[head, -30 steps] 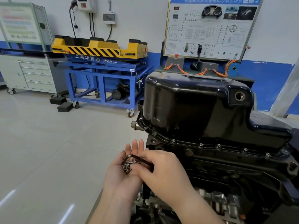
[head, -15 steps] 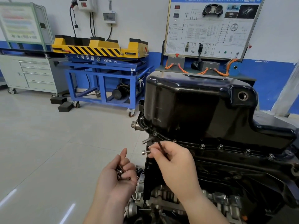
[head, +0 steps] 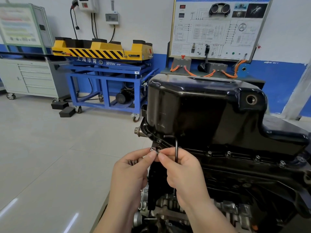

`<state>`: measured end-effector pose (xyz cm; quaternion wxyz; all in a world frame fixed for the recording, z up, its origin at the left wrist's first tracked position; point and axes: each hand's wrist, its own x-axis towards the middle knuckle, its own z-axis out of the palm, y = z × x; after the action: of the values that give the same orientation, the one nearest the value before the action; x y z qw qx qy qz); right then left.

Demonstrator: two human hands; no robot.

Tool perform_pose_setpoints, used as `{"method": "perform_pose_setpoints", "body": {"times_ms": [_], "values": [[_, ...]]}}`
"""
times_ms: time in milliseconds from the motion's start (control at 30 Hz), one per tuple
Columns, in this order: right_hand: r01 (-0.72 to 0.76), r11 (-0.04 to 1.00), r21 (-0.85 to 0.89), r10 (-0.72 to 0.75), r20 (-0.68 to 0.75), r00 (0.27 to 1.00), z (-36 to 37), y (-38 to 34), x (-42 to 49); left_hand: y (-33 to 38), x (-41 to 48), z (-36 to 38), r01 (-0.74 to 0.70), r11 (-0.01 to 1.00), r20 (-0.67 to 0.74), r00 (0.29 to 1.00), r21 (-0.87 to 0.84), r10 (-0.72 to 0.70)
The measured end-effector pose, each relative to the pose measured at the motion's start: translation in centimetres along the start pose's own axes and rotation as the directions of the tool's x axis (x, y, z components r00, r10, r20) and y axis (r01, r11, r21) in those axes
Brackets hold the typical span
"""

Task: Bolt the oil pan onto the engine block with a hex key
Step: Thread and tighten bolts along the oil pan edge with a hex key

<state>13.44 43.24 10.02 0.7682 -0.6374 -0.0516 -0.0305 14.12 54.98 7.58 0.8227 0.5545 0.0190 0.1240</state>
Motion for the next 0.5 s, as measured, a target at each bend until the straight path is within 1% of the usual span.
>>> {"method": "perform_pose_setpoints", "body": {"times_ms": [33,100,167,333,500], "values": [[0.026,0.999,-0.048,-0.026,0.013,1.000,0.0,0.0,0.0,0.0,0.2,0.1,-0.014,1.000,-0.003,1.000,-0.001,0.014],[0.098,0.975,-0.197,-0.094,0.029,0.995,-0.3,0.1,0.3,0.4,1.0,0.4,-0.048,0.999,-0.012,0.999,0.023,0.048],[0.125,0.957,-0.262,-0.126,0.011,0.992,-0.8,-0.1,0.7,1.1,2.2,0.4,-0.099,0.993,-0.024,0.995,0.068,0.101],[0.148,0.965,-0.217,-0.163,-0.051,0.985,-2.9,-1.0,1.2,2.3,5.4,0.8,-0.238,0.936,-0.067,0.962,0.261,0.264],[0.180,0.971,-0.160,-0.190,-0.049,0.981,-4.3,-1.0,0.9,1.2,6.3,1.4,-0.239,0.909,-0.049,0.961,0.343,0.271]]}}
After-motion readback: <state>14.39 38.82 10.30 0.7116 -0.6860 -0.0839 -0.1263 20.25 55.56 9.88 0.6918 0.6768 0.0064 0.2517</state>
